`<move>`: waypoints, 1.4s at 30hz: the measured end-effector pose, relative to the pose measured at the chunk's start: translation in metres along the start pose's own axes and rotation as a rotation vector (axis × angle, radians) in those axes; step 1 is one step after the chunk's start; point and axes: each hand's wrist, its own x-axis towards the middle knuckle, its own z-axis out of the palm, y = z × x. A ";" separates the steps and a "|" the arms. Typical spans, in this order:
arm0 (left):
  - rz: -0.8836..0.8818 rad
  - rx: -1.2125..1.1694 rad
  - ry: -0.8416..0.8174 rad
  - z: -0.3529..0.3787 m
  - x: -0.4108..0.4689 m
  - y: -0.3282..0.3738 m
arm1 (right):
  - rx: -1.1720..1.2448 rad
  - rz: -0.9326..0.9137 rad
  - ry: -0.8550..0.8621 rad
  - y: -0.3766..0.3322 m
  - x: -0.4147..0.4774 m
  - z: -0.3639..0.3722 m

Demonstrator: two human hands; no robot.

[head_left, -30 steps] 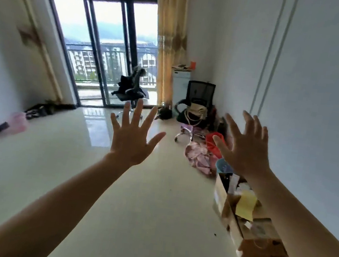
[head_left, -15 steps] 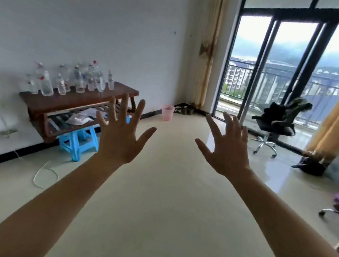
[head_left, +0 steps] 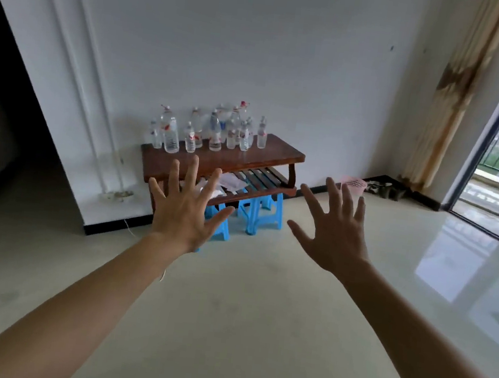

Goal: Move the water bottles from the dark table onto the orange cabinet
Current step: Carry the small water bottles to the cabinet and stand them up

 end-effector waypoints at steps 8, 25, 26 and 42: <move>-0.185 0.059 -0.013 0.078 0.126 -0.081 | 0.139 -0.144 -0.017 -0.057 0.192 0.094; -0.106 0.013 -0.092 0.282 0.500 -0.185 | 0.081 -0.080 -0.046 -0.074 0.532 0.319; -0.093 0.008 -0.103 0.301 0.523 -0.182 | 0.088 -0.069 -0.054 -0.066 0.548 0.338; -0.125 0.025 -0.183 0.480 0.865 -0.111 | 0.150 -0.043 -0.108 0.047 0.860 0.567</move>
